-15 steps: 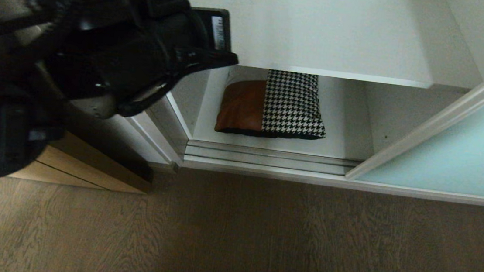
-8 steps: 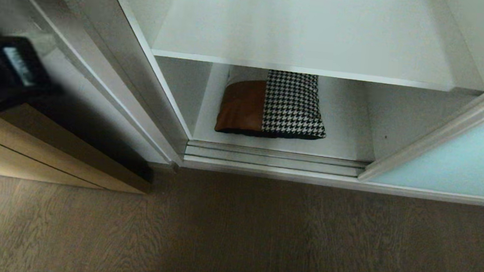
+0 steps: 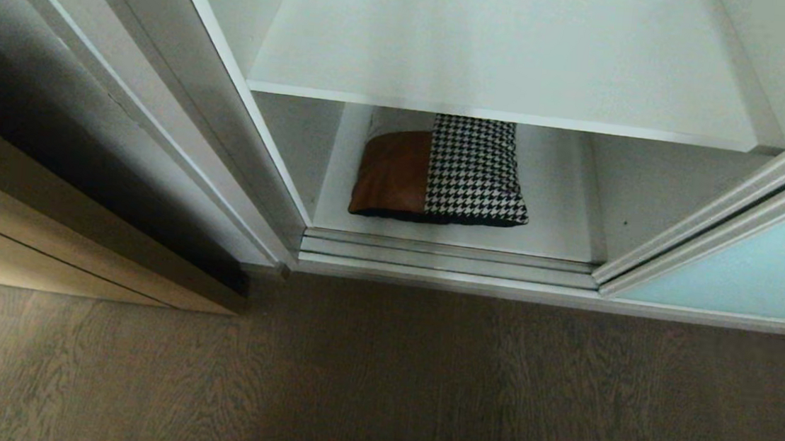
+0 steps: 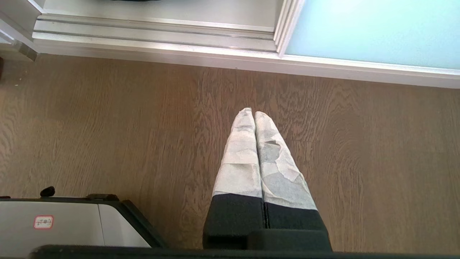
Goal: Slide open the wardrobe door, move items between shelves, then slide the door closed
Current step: Open the door
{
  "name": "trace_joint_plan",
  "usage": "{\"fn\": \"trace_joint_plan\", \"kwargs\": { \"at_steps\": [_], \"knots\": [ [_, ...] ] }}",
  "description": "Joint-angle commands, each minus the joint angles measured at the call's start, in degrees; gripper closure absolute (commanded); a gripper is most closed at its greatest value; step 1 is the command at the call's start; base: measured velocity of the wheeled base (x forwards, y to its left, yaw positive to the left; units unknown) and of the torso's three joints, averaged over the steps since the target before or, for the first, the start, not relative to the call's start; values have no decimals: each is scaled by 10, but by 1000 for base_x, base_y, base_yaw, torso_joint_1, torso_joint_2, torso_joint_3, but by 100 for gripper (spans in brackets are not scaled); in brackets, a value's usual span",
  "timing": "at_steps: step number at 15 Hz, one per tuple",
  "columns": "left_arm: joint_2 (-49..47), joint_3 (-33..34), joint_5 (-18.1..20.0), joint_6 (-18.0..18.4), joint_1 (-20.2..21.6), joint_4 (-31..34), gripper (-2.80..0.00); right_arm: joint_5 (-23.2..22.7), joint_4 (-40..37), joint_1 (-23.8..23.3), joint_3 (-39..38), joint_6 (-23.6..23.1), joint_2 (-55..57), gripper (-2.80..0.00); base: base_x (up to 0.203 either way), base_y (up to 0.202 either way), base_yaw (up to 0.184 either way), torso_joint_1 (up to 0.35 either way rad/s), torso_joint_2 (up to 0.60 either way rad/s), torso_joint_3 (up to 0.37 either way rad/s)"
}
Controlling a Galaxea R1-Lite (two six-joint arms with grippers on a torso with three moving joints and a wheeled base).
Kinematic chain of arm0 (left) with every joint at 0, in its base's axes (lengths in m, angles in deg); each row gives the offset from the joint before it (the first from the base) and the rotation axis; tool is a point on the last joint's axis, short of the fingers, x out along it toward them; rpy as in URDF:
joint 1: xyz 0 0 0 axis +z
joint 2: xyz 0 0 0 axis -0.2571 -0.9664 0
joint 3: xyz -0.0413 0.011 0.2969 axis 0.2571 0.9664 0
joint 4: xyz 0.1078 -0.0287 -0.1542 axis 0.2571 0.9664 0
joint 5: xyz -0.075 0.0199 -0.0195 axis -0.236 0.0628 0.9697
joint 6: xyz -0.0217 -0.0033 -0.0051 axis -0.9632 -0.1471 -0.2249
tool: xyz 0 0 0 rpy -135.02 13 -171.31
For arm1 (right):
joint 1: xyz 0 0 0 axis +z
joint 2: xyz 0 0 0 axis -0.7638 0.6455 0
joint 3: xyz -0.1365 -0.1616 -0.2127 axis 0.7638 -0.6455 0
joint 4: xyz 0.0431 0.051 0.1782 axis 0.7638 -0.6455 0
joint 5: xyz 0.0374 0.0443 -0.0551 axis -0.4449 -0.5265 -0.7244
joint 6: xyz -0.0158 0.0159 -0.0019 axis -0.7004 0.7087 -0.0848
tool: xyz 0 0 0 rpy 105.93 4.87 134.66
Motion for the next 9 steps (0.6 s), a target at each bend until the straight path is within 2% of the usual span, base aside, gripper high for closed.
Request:
{"fn": "trace_joint_plan", "kwargs": {
  "at_steps": [1, 5, 7, 9],
  "knots": [
    [91, 53, -3, -6, 15, -3, 0, 0, 0, 0, -1, 0, 0, 0, 0, 0, 0, 0, 0, 0],
    [166, 132, -11, -8, 35, -2, 0, 0, 0, 0, 0, 1, 0, 0, 0, 0, 0, 0, 0, 0],
    [193, 141, -13, -27, 53, 19, 0, 0, 0, 0, -1, 1, 0, 0, 0, 0, 0, 0, 0, 0],
    [221, 141, -10, -43, 88, 49, 0, 0, 0, 0, 0, 1, 0, 0, 0, 0, 0, 0, 0, 0]
  ]
}}
